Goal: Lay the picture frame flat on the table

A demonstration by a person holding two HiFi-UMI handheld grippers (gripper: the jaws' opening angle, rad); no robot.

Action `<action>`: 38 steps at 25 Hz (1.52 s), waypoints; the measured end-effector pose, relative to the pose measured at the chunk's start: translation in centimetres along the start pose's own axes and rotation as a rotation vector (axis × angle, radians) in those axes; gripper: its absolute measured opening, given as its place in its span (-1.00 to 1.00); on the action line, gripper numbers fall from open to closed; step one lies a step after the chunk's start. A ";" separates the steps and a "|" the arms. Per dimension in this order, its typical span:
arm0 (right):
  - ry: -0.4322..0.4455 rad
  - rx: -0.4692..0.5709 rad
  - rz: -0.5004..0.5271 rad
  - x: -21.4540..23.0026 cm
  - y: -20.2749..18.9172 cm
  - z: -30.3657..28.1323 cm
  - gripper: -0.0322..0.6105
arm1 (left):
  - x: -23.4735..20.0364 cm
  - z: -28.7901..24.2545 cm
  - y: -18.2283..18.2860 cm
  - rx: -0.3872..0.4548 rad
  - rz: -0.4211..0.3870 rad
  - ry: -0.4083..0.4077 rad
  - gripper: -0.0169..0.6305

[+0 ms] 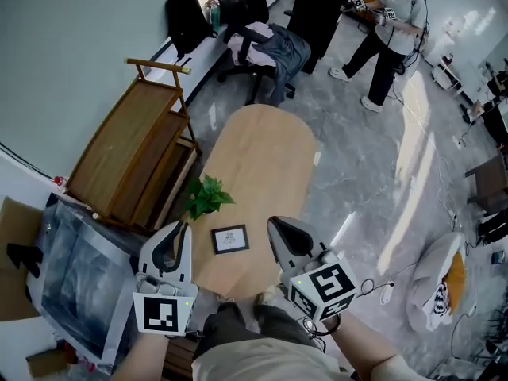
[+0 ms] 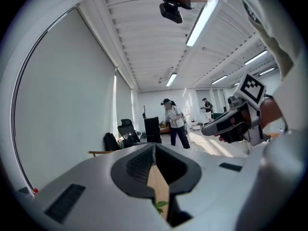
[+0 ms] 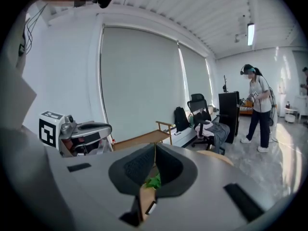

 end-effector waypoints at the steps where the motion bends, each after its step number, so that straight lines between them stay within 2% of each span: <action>1: -0.002 0.026 0.003 -0.1 0.9 0.9 -0.90 | 0.2 0.5 1.1 0.011 -0.013 0.000 -0.89; 6: -0.018 0.148 0.032 -0.7 5.5 5.2 -0.90 | 1.5 2.6 6.0 0.039 -0.026 -0.006 -0.89; 11: -0.041 0.256 0.111 -1.2 9.4 9.2 -0.90 | 3.0 4.0 9.7 0.066 -0.138 0.000 -0.89; 14: -0.030 0.324 0.126 -2.0 11.5 11.0 -0.90 | 3.8 4.6 11.2 0.090 -0.178 -0.005 -0.89; 20: -0.048 0.334 0.148 -2.0 11.9 13.2 -0.90 | 5.1 5.7 12.7 0.113 -0.199 -0.014 -0.89; 25: -0.045 0.363 0.089 -1.8 12.1 13.3 -0.91 | 5.7 6.1 12.8 0.102 -0.207 -0.036 -0.89; 33: -0.077 0.352 0.162 -1.9 11.5 13.5 -0.91 | 5.8 5.9 12.7 0.094 -0.211 -0.045 -0.89; 38: -0.057 0.344 0.144 -2.0 11.5 13.5 -0.91 | 5.8 5.7 12.7 0.101 -0.199 -0.046 -0.89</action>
Point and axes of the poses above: the fingertips, and each gripper's own axes: z backward along the fingers, x to its right, y out of its top, the point moved 5 cm from there along z, backward along the fingers, and after that the axes turned 11 degrees about -y, right-handed, at the moved point
